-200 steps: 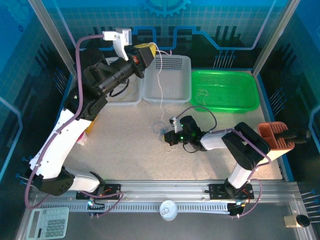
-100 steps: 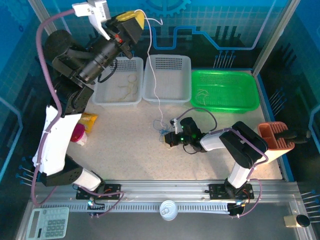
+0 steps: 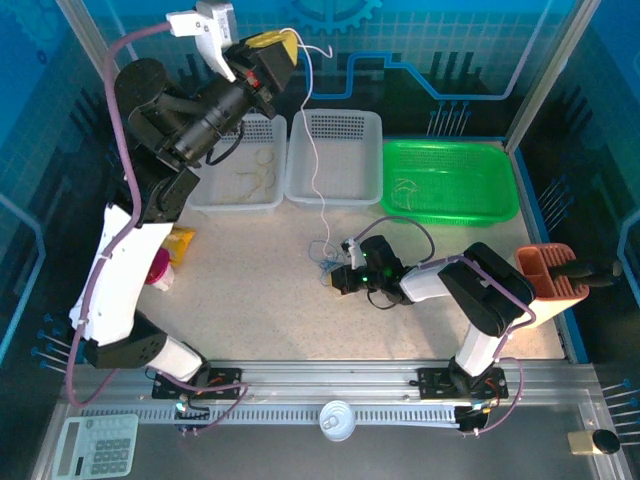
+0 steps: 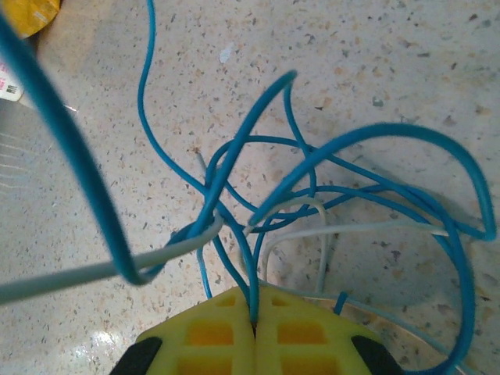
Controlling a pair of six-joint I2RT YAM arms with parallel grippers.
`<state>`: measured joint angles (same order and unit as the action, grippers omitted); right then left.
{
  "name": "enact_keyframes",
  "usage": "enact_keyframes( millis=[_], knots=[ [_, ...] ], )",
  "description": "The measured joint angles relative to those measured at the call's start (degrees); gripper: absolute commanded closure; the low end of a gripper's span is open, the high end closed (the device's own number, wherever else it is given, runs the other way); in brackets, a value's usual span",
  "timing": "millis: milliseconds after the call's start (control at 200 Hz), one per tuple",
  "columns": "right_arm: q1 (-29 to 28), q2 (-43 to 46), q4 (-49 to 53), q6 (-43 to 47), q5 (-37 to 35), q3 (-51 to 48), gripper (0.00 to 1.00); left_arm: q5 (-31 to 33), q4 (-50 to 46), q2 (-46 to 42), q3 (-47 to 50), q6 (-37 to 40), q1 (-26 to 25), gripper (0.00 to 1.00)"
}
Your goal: Untangle the cables
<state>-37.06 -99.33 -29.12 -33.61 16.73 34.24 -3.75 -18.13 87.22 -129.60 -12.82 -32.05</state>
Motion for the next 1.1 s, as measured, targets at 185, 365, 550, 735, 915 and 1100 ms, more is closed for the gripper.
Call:
enact_keyframes(
  millis=[185, 365, 550, 735, 915, 1100],
  knots=[
    [0.07, -0.13, 0.15, -0.04, -0.24, 0.0, 1.0, 1.44, -0.85, 4.37, -12.85, 1.44, 1.73, 1.0],
    [0.37, -0.37, 0.13, -0.07, -0.42, 0.0, 1.0, 3.56, 1.31, 2.99, -13.53, 2.89, 2.67, 1.0],
    [0.44, -0.2, 0.76, -0.02, -0.42, 0.11, 1.0, 5.25, 3.65, 0.72, -6.36, 2.93, 3.23, 1.0],
    [0.48, 0.02, 1.64, 0.15, -0.81, 0.26, 1.0, 6.73, 3.82, 1.29, -5.25, 2.89, 4.22, 1.0],
    [0.72, -0.7, 0.37, -0.13, -1.09, 0.26, 1.0, 8.13, 3.85, 5.09, -15.41, 2.84, 5.05, 1.0],
    [1.84, -1.81, -2.08, -1.2, -1.05, 0.24, 1.0, 9.09, 5.57, 4.81, -17.38, 2.69, 5.11, 1.0]
  ],
)
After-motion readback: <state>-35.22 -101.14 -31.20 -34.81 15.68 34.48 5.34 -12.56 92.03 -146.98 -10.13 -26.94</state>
